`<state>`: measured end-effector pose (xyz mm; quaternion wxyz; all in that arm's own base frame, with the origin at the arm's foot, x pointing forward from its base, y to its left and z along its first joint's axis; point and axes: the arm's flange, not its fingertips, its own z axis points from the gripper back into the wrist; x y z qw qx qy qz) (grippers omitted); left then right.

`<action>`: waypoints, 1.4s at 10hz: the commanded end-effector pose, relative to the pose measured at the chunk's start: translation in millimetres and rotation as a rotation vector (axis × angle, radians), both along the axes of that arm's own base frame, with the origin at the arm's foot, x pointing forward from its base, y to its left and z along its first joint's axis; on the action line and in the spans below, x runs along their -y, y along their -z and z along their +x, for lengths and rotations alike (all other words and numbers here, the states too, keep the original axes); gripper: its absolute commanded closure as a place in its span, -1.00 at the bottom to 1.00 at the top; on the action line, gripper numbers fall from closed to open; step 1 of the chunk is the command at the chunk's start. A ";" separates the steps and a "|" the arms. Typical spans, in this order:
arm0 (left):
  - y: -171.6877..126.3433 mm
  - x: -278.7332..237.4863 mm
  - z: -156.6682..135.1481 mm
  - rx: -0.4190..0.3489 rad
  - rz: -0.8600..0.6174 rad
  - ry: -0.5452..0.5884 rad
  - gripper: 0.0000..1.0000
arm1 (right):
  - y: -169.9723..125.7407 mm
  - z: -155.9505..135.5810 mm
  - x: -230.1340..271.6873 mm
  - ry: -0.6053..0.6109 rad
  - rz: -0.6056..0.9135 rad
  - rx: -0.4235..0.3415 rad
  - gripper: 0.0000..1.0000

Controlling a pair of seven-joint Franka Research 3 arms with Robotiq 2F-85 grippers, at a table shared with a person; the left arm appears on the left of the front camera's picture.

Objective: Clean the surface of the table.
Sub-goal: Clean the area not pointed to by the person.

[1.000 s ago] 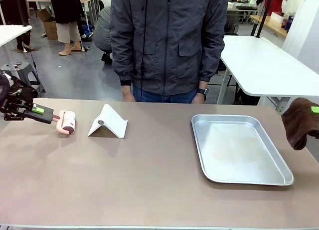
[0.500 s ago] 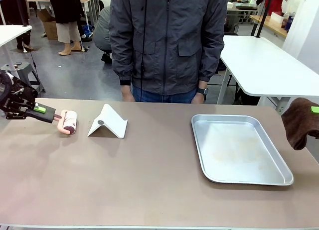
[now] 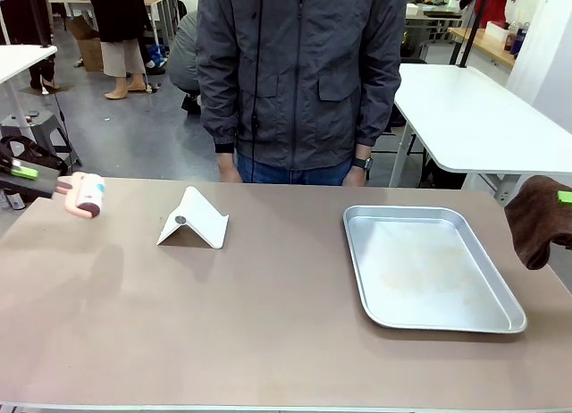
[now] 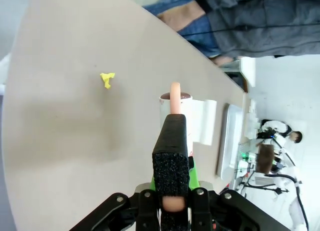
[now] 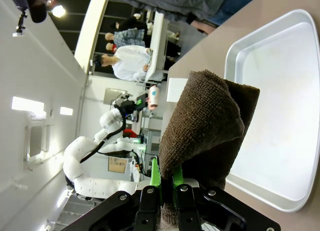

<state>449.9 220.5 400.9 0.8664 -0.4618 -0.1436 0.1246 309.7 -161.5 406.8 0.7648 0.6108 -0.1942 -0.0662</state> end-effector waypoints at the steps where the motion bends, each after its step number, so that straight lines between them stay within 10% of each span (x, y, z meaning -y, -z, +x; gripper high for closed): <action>1: -7.3 -9.8 -30.3 0.019 -0.037 0.017 0.56 | -2.8 1.7 -1.3 -0.002 0.004 0.012 0.80; 7: -1.9 -73.0 -113.7 0.095 -0.091 -0.023 0.56 | -2.8 1.7 -1.3 -0.002 0.004 0.012 0.80; 14: -3.6 -71.7 -108.5 0.069 -0.068 -0.045 0.56 | -2.8 1.7 -1.3 -0.002 0.004 0.012 0.80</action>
